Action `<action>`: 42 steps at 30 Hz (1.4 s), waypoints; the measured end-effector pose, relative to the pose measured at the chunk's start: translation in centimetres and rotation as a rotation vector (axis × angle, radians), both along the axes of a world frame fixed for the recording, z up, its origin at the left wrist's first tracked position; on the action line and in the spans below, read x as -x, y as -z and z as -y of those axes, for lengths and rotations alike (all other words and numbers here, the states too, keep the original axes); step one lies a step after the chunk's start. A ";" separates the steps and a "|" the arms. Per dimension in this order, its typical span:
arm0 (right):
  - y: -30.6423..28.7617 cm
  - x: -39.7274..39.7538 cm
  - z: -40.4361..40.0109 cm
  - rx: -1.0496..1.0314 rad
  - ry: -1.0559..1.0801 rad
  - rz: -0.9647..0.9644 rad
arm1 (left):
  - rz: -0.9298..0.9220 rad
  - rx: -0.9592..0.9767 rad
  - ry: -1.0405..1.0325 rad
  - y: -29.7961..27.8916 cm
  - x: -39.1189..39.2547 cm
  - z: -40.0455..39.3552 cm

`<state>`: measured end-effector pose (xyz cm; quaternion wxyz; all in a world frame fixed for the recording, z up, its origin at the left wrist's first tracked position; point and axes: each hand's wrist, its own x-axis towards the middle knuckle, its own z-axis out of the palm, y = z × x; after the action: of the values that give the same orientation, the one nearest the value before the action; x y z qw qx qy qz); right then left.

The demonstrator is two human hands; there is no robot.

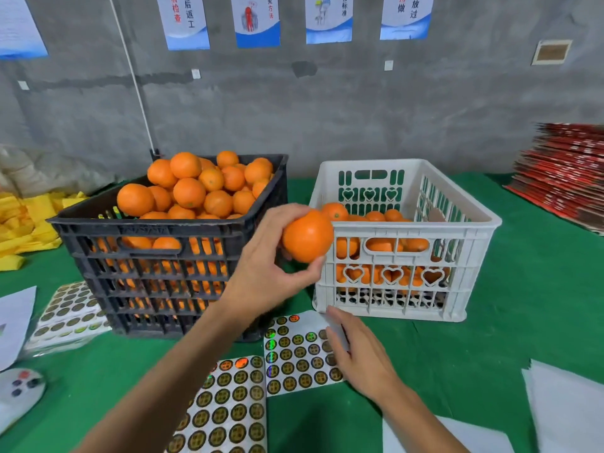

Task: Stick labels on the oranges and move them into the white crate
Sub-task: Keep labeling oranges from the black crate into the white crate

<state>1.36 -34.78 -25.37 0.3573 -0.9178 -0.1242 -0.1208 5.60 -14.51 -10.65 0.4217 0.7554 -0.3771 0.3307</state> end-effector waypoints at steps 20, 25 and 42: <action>1.0 -1.8 0.8 0.299 -0.043 -0.083 | -0.948 0.428 -0.028 16.8 1.1 1.4; 1.1 -1.6 0.0 0.214 0.014 -0.013 | -0.966 0.419 -0.039 16.5 1.3 1.4; 0.7 -1.2 -0.3 0.458 -0.027 0.212 | -0.983 0.386 -0.023 15.9 2.2 1.6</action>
<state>2.52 -34.47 -26.10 0.1267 -0.9553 -0.1971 -0.1802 3.39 -16.07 -26.54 0.6765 0.7340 -0.0588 0.0057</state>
